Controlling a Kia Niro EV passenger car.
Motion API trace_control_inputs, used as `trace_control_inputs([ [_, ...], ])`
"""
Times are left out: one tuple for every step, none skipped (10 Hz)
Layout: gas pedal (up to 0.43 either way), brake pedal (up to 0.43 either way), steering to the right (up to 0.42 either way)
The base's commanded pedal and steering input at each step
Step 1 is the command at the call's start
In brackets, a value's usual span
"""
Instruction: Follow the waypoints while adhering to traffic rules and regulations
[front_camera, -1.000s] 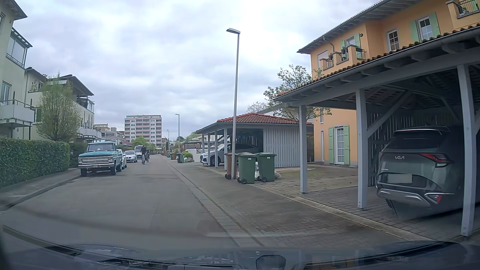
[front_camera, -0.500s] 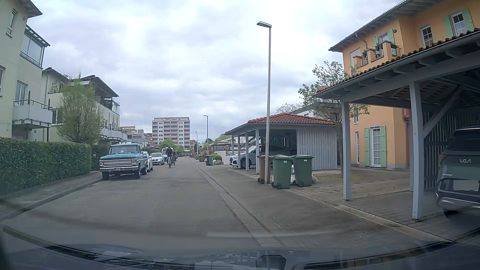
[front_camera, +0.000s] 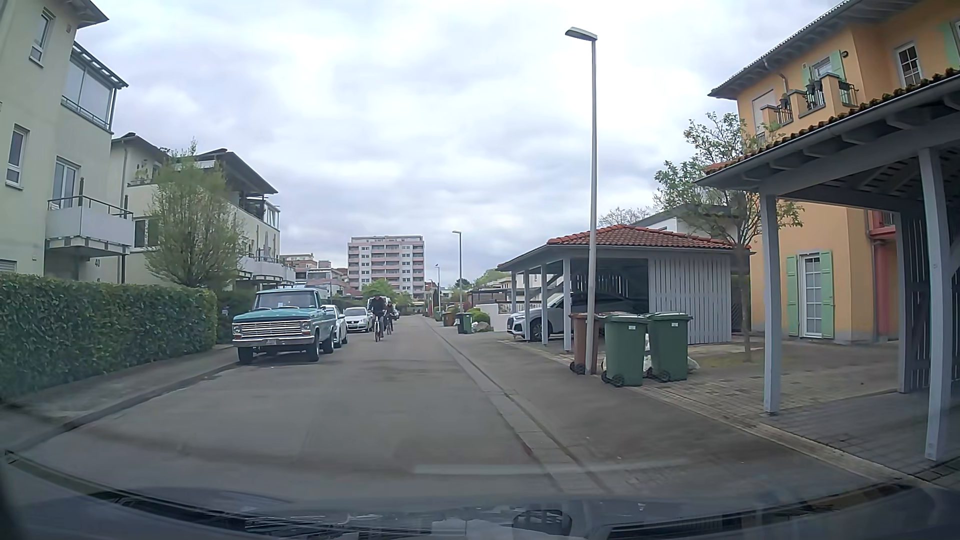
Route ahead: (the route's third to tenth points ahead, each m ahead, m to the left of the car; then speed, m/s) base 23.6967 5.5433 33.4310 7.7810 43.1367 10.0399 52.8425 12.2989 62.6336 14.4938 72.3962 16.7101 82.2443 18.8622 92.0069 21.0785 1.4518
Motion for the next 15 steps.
trace_control_inputs([
  [0.000,0.146,-0.277],
  [0.000,0.146,-0.249],
  [0.000,0.140,-0.227],
  [0.000,0.134,-0.199],
  [0.000,0.128,-0.176],
  [0.000,0.128,-0.166],
  [0.000,0.122,-0.160],
  [0.000,0.116,-0.151],
  [0.000,0.104,-0.141],
  [0.000,0.079,-0.132],
  [0.000,0.085,-0.123],
  [0.000,0.085,-0.116],
  [0.000,0.085,-0.114],
  [0.000,0.085,-0.106],
  [0.000,0.085,-0.102],
])
